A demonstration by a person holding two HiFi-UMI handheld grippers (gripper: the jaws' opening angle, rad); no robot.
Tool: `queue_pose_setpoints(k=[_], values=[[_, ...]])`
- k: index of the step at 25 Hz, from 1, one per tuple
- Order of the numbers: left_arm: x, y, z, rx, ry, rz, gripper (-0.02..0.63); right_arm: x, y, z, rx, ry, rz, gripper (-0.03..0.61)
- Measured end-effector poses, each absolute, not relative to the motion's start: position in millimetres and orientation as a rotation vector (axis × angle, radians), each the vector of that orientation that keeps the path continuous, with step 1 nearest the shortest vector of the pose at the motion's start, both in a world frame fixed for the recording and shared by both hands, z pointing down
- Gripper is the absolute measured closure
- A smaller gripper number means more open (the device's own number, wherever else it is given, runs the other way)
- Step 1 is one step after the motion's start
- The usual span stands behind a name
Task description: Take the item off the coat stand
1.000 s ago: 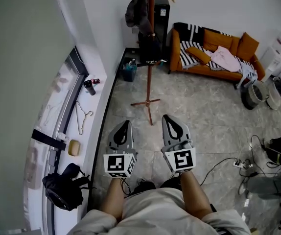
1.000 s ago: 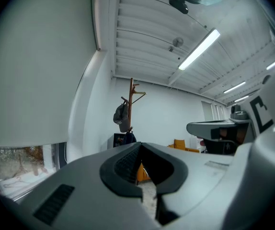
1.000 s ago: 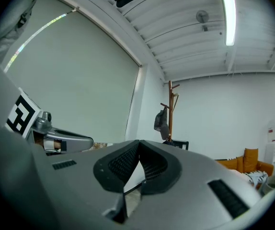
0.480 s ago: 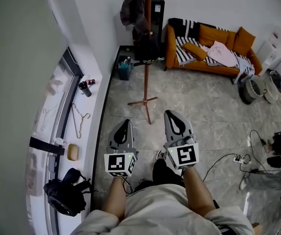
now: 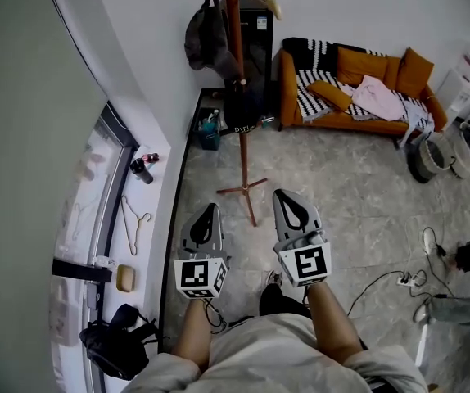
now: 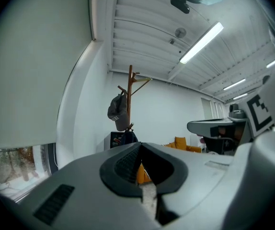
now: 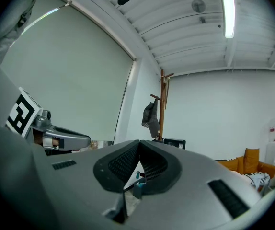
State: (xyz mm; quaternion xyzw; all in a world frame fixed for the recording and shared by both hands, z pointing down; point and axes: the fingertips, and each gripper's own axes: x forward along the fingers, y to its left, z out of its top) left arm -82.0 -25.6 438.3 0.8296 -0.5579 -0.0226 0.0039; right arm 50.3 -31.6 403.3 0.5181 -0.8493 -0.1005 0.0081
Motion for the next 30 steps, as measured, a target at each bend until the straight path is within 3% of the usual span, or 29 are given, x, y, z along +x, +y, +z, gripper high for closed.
queue_pose_setpoints(k=[12, 30], values=[[-28, -133, 428, 2.58, -1.801, 0.003, 0.606, 113, -140, 395, 1.586, -2.699, -0.286, 0.574], [-12, -227, 433, 2.632, -1.74, 0.053, 0.606, 112, -218, 407, 1.566, -2.654, -0.27, 0.574]])
